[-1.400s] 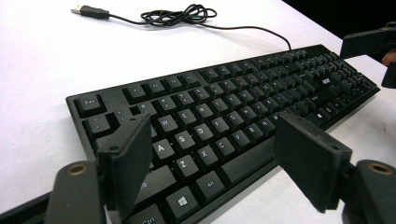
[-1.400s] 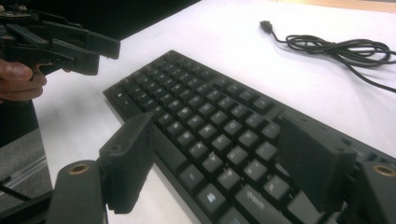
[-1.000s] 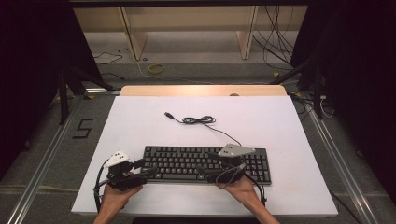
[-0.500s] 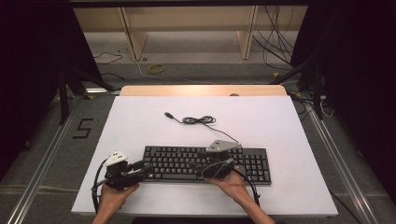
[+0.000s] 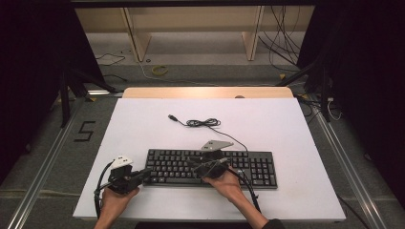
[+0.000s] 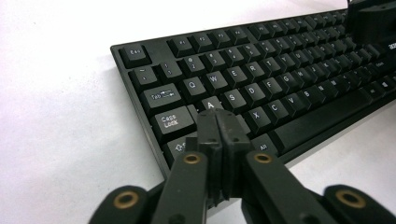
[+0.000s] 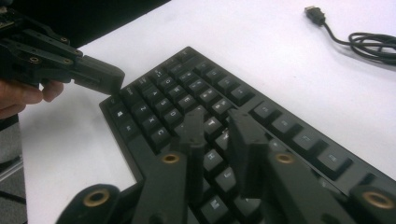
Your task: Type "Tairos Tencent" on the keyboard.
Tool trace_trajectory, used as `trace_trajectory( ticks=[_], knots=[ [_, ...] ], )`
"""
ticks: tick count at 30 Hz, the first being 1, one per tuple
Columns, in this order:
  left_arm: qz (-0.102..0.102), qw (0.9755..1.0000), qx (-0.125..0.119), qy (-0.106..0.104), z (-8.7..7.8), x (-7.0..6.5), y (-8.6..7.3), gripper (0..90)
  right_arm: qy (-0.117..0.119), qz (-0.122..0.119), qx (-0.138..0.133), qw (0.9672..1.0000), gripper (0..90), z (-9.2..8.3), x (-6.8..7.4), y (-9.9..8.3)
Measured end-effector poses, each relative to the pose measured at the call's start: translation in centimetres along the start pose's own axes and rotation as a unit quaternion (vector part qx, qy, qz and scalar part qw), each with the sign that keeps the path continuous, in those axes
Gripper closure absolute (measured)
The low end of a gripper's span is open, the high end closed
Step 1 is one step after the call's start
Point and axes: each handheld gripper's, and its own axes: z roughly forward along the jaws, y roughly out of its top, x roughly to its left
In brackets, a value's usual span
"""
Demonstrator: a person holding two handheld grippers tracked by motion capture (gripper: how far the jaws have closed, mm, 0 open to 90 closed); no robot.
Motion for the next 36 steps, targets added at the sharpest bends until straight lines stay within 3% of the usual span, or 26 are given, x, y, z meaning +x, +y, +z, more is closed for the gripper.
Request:
trace_trajectory(
  ticks=[10,20,36],
  knots=[
    [0.002,0.9999,0.01,-0.002,0.3,0.2,0.0,88.9,-0.011,0.002,0.017,0.9998,90.0,2.5,0.6,0.8],
    [0.0,0.9999,0.015,0.0,0.5,0.3,0.1,88.9,-0.028,-0.001,0.042,0.9987,90.0,4.5,0.9,1.1],
    [0.001,0.9997,0.023,0.003,0.8,0.5,0.3,88.9,-0.043,0.005,0.055,0.9975,90.0,5.6,0.7,1.1]
  ],
)
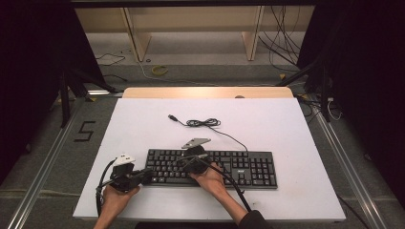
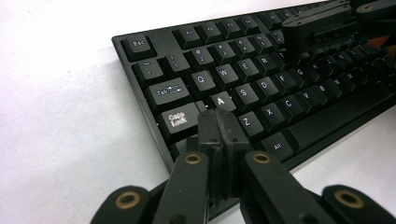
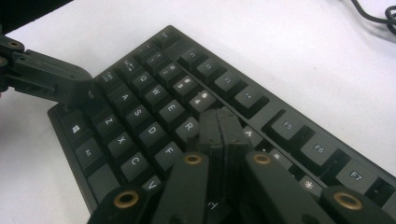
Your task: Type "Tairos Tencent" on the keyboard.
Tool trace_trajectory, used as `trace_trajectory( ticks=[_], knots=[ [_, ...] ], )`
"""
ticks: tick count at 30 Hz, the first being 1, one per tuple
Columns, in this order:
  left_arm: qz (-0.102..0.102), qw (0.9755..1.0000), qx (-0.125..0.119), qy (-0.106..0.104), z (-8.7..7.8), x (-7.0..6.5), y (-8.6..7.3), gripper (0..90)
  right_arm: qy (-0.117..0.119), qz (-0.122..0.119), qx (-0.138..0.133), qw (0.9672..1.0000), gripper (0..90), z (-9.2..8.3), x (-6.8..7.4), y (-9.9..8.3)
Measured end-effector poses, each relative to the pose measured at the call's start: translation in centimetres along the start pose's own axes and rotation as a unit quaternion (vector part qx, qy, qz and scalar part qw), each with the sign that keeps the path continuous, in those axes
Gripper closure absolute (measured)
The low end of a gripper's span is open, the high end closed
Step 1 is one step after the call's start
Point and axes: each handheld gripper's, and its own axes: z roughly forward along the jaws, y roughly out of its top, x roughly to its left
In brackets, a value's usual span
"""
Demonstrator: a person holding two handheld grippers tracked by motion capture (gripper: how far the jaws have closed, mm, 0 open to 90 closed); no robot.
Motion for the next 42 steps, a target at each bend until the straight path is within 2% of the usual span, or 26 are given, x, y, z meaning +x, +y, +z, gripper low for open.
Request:
trace_trajectory(
  ticks=[24,26,34,42],
  knots=[
    [-0.004,0.9999,0.015,-0.001,0.46,0.01,-0.04,89.0,-0.005,0.002,0.011,0.9999,90.0,0.49,0.05,-0.11],
    [0.001,0.9998,0.018,0.003,0.47,-0.04,0.02,89.0,-0.006,0.0,0.01,0.9999,90.0,0.53,0.08,-0.2],
    [-0.002,0.9998,0.018,0.001,0.52,-0.16,0.0,89.1,-0.01,-0.006,0.011,0.9999,90.0,0.57,0.23,-0.23],
    [-0.002,0.9999,0.017,0.0,0.44,-0.18,0.02,88.9,-0.005,0.001,0.01,0.9999,90.0,0.42,0.17,-0.2]
  ],
)
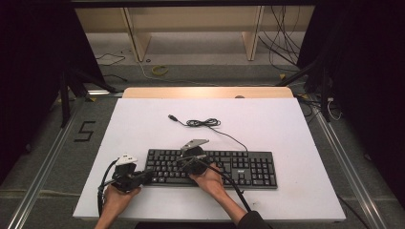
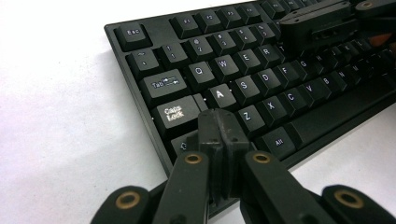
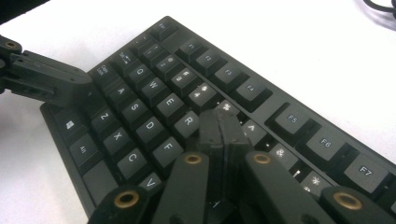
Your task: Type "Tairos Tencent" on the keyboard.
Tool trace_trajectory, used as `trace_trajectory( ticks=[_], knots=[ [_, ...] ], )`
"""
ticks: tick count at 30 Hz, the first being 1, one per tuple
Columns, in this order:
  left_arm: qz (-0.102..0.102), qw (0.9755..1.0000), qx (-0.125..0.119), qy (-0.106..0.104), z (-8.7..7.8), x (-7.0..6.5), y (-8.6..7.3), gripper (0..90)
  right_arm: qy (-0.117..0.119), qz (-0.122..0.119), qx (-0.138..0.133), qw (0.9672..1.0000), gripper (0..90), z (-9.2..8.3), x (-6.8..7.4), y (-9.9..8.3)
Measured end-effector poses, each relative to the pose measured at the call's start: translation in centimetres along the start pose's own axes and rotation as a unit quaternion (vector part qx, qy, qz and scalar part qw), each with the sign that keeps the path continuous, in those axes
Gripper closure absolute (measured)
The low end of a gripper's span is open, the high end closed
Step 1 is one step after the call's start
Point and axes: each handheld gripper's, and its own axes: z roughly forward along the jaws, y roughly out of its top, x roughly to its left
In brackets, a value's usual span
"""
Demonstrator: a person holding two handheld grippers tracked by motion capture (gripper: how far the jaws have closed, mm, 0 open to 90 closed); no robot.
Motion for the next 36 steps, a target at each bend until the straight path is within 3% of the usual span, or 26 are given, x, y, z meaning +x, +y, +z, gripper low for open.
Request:
trace_trajectory(
  ticks=[5,20,29,36],
  knots=[
    [-0.004,0.9998,-0.017,-0.001,-0.3,0.0,0.1,86.5,0.007,0.009,-0.011,0.9999,90.0,-0.5,-0.1,0.1],
    [-0.006,0.9993,-0.032,-0.018,-0.7,-0.2,0.3,78.1,0.025,0.014,-0.033,0.9991,84.9,-1.7,-0.2,0.4],
    [-0.005,0.9986,-0.042,-0.032,-0.9,-0.6,0.6,60.7,0.052,0.013,-0.046,0.9975,63.9,-3.2,-0.5,0.2],
    [-0.01,0.998,-0.051,-0.036,-0.9,-0.7,1.1,47.3,0.057,0.011,-0.054,0.9968,47.1,-4.3,-0.7,-0.3]
  ],
)
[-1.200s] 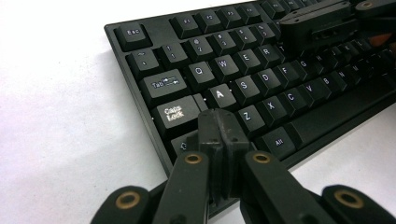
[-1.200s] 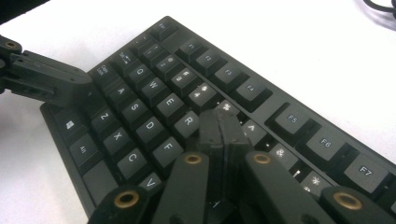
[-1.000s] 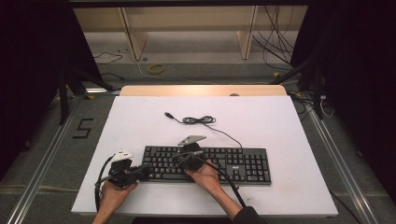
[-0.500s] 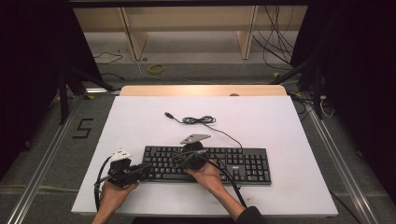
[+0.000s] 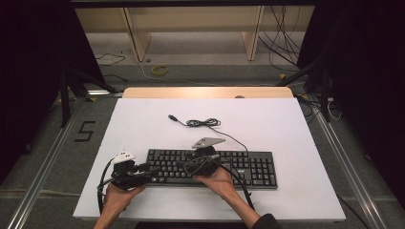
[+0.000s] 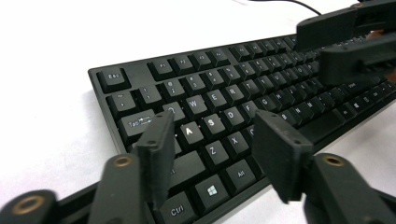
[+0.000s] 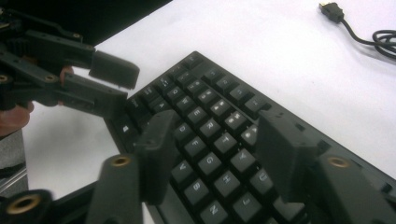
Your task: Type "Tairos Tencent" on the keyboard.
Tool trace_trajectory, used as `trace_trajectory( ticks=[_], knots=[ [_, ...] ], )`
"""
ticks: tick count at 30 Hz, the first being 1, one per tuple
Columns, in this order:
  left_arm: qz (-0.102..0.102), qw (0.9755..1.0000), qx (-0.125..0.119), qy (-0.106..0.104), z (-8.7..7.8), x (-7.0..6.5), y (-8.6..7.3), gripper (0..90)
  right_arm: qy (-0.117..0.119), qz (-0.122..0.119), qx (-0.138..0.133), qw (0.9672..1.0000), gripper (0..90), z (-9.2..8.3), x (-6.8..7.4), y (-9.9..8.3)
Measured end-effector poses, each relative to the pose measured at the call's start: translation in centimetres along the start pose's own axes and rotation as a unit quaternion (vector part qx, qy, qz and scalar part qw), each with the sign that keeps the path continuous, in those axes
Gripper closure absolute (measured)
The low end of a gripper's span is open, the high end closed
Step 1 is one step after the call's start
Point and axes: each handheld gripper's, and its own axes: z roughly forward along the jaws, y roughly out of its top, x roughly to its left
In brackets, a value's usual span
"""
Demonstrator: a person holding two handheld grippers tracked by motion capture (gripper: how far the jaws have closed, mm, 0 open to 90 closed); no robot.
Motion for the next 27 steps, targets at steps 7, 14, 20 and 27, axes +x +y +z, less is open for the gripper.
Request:
trace_trajectory(
  ticks=[7,14,20,27],
  knots=[
    [-0.002,1.0,-0.008,0.003,0.2,0.0,0.5,41.7,0.0,0.004,-0.01,0.9999,40.0,-1.3,-0.4,-0.7],
    [0.0,1.0,-0.004,0.007,0.7,-0.1,0.6,46.4,0.0,0.002,-0.021,0.9998,36.8,-2.7,-0.7,-1.6],
    [0.001,1.0,0.001,0.01,1.1,0.0,0.8,53.8,-0.002,0.004,-0.03,0.9995,35.7,-4.2,-1.1,-2.7],
    [0.018,0.9995,0.017,0.017,1.8,-0.2,1.0,76.6,0.0,0.004,-0.038,0.9993,32.8,-5.7,-1.2,-3.4]
  ],
)
